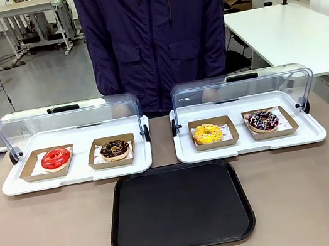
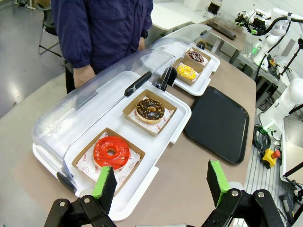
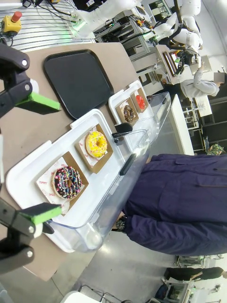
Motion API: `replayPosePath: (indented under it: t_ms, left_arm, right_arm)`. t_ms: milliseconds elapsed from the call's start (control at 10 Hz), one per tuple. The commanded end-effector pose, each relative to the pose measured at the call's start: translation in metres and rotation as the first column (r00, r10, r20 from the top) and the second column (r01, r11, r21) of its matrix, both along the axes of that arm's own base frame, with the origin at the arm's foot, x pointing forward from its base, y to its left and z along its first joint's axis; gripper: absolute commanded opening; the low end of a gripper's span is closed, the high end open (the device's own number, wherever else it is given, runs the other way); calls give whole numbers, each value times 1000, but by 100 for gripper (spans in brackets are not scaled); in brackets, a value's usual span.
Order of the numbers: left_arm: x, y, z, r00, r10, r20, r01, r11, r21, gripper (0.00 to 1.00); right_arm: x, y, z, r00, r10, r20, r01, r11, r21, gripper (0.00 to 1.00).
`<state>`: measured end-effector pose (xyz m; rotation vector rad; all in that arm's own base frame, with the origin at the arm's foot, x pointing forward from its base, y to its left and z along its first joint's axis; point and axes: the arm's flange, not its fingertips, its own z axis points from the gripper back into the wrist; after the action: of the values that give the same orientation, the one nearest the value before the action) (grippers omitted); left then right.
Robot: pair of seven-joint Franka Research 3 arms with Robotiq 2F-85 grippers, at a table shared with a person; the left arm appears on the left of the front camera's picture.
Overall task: Move the fourth donut from the left to the tray.
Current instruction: Pick up the Paper togo box containing the Donut indicated by the person and place it on the Handle tray.
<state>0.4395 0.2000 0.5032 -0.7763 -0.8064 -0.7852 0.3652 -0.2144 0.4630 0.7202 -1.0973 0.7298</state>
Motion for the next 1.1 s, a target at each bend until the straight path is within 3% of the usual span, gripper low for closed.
replayPosePath:
  t_ms: [0, 1000]
  left_arm:
    - [-1, 0, 0, 1000, -4, 5, 4, 1000, -10, 100]
    - [-1, 0, 0, 1000, -4, 5, 4, 1000, -10, 100]
  right_arm:
    - [5, -2, 2, 999, 4, 35, -4, 1000, 1, 100]
    - [5, -2, 2, 999, 4, 35, -4, 1000, 1, 100]
